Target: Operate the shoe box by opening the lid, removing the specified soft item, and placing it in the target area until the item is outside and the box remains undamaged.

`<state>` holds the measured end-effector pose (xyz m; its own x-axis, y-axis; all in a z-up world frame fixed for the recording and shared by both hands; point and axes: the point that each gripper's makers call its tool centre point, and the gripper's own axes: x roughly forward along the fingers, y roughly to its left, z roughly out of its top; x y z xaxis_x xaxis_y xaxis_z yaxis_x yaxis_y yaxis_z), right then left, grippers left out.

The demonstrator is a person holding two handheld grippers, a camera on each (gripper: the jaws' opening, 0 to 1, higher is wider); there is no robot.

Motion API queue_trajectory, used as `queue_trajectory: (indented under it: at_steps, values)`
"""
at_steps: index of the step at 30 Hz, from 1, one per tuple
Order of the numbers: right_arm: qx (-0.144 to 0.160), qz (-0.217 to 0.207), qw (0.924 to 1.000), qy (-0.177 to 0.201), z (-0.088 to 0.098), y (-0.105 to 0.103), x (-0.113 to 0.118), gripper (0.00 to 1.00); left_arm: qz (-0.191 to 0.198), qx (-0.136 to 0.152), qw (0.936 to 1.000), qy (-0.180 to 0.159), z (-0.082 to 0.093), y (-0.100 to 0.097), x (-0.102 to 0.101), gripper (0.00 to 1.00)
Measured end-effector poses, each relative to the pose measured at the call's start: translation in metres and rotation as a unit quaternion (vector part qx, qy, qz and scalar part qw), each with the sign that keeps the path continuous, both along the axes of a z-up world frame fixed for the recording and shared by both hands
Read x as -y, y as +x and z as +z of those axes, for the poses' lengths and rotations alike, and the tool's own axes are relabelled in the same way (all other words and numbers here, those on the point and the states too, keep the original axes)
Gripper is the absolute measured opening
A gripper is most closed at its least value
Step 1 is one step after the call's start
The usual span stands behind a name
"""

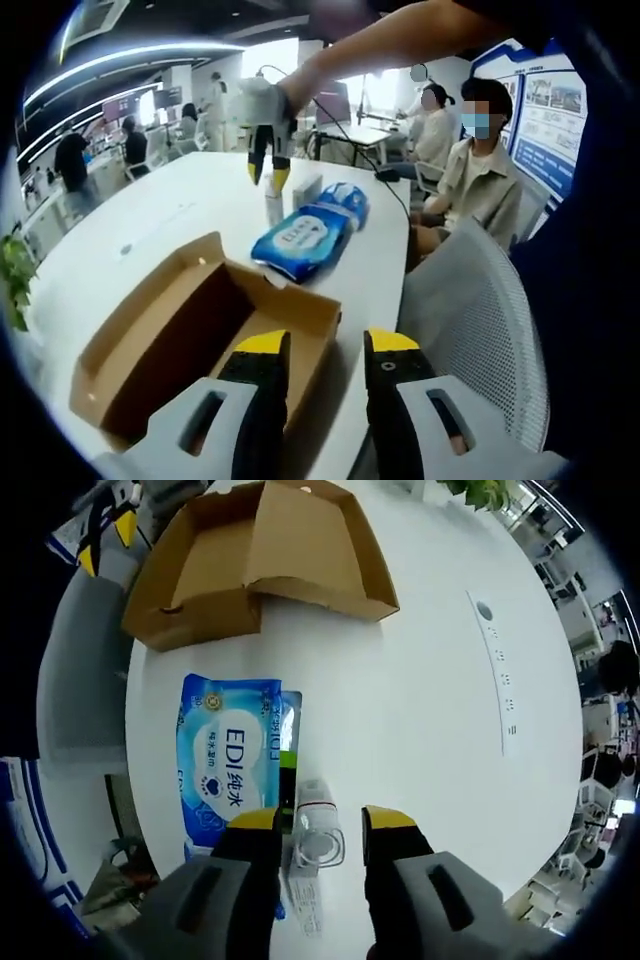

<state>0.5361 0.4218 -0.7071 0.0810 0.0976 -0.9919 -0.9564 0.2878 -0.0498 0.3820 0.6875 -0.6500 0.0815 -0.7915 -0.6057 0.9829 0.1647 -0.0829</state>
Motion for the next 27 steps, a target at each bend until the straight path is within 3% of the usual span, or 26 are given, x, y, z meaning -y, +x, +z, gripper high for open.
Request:
queue_trajectory:
  at_steps: [5, 15, 20, 23, 27]
  values:
    - [0.012, -0.001, 0.9998, 0.013, 0.012, 0.000, -0.008, 0.30, 0.003, 0.002, 1.0000, 0.000, 0.000, -0.003, -0.003, 0.28]
    - [0.084, -0.034, 0.9909, 0.099, 0.074, -0.002, -0.051, 0.29, 0.039, 0.011, 0.9991, -0.015, 0.009, 0.008, -0.021, 0.26]
    - [0.108, -0.046, 0.9859, 0.119, 0.085, -0.015, -0.076, 0.27, 0.090, 0.025, 0.9956, -0.008, 0.011, 0.027, -0.050, 0.24]
    - [0.144, -0.079, 0.9753, 0.148, 0.093, -0.015, -0.098, 0.23, 0.129, 0.023, 0.9913, 0.012, 0.003, 0.036, -0.075, 0.21]
    - [0.168, -0.103, 0.9642, 0.178, 0.093, -0.018, -0.120, 0.22, 0.172, 0.019, 0.9848, 0.012, 0.001, 0.045, -0.102, 0.21]
